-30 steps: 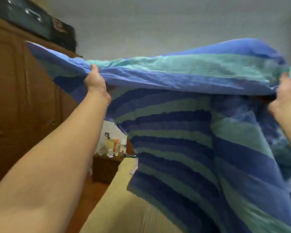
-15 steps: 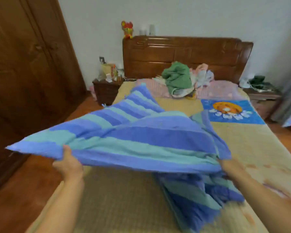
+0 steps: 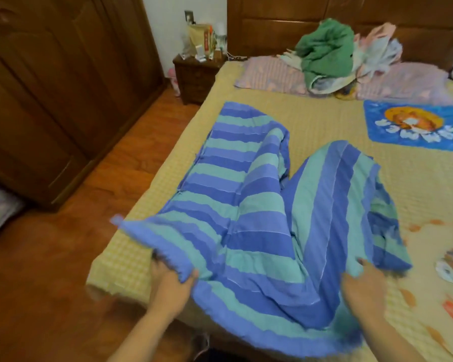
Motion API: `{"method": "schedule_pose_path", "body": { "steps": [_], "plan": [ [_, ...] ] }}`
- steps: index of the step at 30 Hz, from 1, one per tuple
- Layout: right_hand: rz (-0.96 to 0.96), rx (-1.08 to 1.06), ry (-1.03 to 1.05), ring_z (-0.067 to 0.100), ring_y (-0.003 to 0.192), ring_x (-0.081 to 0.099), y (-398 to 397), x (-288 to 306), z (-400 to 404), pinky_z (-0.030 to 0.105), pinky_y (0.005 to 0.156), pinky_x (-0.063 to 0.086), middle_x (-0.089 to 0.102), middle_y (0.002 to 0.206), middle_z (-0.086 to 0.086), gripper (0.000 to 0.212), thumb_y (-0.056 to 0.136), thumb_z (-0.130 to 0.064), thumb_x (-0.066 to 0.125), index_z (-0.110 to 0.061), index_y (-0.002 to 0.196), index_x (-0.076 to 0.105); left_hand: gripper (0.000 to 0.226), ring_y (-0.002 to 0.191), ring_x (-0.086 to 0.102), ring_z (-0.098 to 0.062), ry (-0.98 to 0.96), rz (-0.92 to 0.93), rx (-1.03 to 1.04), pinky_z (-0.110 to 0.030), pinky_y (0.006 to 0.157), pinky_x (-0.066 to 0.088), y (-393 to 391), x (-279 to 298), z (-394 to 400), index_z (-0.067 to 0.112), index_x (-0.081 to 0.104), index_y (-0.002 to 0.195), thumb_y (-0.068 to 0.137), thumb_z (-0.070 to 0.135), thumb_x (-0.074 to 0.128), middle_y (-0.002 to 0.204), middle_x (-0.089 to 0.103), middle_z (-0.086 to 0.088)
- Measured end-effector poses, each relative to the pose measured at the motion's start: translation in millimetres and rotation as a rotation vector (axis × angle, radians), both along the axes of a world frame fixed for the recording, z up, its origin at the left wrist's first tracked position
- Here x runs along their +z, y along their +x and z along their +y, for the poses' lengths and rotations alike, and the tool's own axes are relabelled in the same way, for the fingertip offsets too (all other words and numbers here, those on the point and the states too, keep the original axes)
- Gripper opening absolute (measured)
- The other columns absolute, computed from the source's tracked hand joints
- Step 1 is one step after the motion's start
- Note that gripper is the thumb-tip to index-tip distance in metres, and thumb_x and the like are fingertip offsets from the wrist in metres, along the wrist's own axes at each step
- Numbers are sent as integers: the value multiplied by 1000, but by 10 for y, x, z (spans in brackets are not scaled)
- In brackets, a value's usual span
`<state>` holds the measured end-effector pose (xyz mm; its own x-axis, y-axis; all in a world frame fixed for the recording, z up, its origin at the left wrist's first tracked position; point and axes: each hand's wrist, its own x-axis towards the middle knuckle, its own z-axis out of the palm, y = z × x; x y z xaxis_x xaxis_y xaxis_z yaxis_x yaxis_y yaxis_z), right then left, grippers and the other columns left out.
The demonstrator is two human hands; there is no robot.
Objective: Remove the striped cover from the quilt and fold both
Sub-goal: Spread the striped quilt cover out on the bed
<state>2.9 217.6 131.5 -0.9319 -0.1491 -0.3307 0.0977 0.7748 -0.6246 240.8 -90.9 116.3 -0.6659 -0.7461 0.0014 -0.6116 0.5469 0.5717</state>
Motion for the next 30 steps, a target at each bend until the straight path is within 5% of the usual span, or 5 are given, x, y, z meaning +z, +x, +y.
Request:
{"method": "schedule_pose_path", "body": {
  "steps": [4, 8, 15, 21, 30],
  "plan": [
    [-457, 485, -251, -11, 100, 59, 665, 390, -1637, 19, 87, 48, 69, 112, -19, 50, 75, -65, 72, -32, 113, 66, 85, 153, 10, -21, 16, 135, -655, -27, 123, 14, -373, 83, 92, 38, 21, 153, 82, 38, 66, 164, 12, 3],
    [-270, -80, -282, 22, 79, 66, 980, 150, -2665, 34, 72, 51, 69, 80, 10, 17, 88, -24, 66, -8, 81, 65, 51, 151, 11, -8, 446, -99, -715, -27, 123, 14, -290, -20, -576, 22, 55, 139, 92, 38, 65, 165, 8, 1],
    [-195, -151, -448, 20, 82, 62, 1577, 509, -3065, 16, 65, 51, 69, 80, -5, 12, 87, 2, 65, -9, 92, 68, 62, 100, 68, -37, 1710, -58, 98, -64, 79, 55, -592, 384, -2114, 17, 65, 114, 82, 70, 61, 115, 65, -16],
    [-380, 659, -382, -16, 82, 55, 1955, 623, -3482, 5, 77, 43, 60, 87, -34, 32, 93, -20, 65, -51, 96, 57, 12, 79, 71, -25, 858, -367, -202, -29, 65, 53, -966, 275, -2690, 3, 68, 101, 91, 5, 62, 93, 75, -16],
    [-446, -354, 196, 30, 79, 59, 1309, -257, -1507, 36, 68, 41, 60, 89, 20, 12, 92, -6, 52, -1, 87, 62, 39, 124, 57, -22, 136, -1081, -517, -26, 101, 43, 319, -754, -3570, 12, 57, 134, 101, 30, 47, 139, 58, -10]
  ]
}}
